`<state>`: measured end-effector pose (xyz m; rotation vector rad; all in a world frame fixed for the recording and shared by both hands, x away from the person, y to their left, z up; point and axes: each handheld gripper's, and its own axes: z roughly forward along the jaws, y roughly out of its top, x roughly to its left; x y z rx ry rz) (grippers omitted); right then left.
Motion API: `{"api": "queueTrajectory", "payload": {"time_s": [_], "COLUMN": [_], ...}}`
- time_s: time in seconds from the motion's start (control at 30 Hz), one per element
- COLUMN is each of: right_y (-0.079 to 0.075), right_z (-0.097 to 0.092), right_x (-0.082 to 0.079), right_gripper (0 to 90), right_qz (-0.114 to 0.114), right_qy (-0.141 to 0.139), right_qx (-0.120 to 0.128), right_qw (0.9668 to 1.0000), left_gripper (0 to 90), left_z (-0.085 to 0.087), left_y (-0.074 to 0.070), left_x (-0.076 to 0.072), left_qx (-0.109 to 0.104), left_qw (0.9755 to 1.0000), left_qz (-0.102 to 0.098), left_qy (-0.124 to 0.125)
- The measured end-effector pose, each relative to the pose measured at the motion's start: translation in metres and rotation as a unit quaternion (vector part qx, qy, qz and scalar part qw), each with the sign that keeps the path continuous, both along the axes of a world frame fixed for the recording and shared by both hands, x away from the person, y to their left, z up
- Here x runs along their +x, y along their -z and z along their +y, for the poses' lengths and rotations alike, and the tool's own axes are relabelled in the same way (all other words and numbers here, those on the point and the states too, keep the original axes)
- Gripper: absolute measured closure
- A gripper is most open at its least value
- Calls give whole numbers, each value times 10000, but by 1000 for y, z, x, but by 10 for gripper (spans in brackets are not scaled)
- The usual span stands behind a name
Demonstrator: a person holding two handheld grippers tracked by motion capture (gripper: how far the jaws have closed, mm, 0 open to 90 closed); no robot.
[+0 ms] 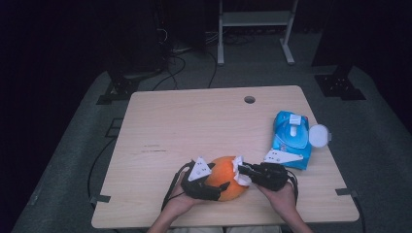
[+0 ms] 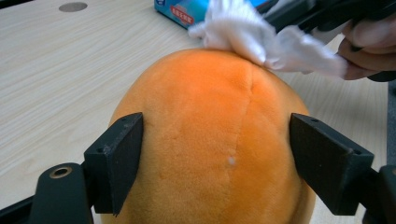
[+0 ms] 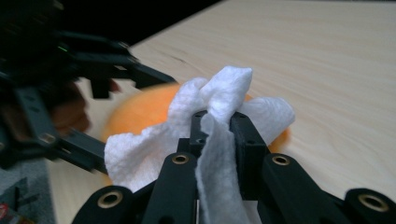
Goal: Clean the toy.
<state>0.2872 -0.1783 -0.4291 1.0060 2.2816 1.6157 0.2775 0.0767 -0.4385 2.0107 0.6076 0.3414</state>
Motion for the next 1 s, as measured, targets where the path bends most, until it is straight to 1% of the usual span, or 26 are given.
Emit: {"api": "queueTrajectory", "payload": {"time_s": [0.03,0.07,0.1,0.17,0.2,0.23,0.27,0.33,0.4,0.43,0.47,0.5,0.53,0.6,0.67,0.73,0.8,0.87,0.9,0.93,0.97,1.0], "right_y": [0,3,7,15,19,20,18,10,1,-2,-3,-1,2,9,16,16,8,-2,-6,-9,-9,-6], "right_z": [2,1,-3,-12,-15,-17,-15,-7,1,4,6,5,1,-7,-15,-14,-9,-2,3,8,12,13], "right_x": [0,1,5,11,12,12,10,5,0,-2,-4,-3,0,6,11,10,6,0,-3,-6,-8,-8], "right_gripper": [797,797,797,797,796,796,796,796,795,794,794,793,792,792,791,790,789,786,786,786,787,788], "right_qz": [-67,-27,82,235,349,379,345,165,-32,-103,-169,-159,-103,34,231,269,135,-56,-140,-234,-307,-308], "right_qy": [17,79,161,408,477,492,478,368,159,94,96,107,158,364,543,553,463,212,100,29,23,33], "right_qx": [-114,-154,-139,-244,-197,-162,-154,-146,-48,-79,-168,-206,-193,-279,-326,-297,-268,-92,-100,-181,-336,-457], "right_qw": [9999,9998,9997,9986,9981,9979,9981,9991,9999,9999,9997,9996,9996,9989,9977,9977,9985,9997,9998,9996,9990,9985], "left_gripper": [202,203,204,205,205,204,204,201,202,202,202,204,208,210,210,209,209,209,209,208,204,195], "left_z": [0,1,0,0,0,-1,-1,0,-2,-2,-2,-2,-2,-2,-1,-2,-4,-6,-7,-8,-9,-9], "left_y": [0,0,0,0,0,0,0,1,1,0,0,0,0,1,1,0,1,1,1,1,1,0], "left_x": [0,0,0,0,-1,-1,0,0,0,-1,-1,-1,-1,-1,-1,0,0,0,0,0,-1,-1], "left_qx": [-23,-46,-62,-47,-28,-6,9,-11,3,48,52,27,14,7,-48,-20,-38,-33,-13,6,5,-8], "left_qw": [10000,10000,10000,10000,10000,10000,10000,10000,10000,10000,9999,9999,9999,9999,9999,9999,9999,9999,9998,9998,9998,9998], "left_qz": [14,28,30,1,-13,-19,-11,21,-12,-41,-46,-49,-58,-61,-26,-23,-49,-81,-92,-114,-120,-135], "left_qy": [5,20,34,55,62,68,66,65,74,72,84,90,99,105,104,103,112,139,159,151,159,177]}}
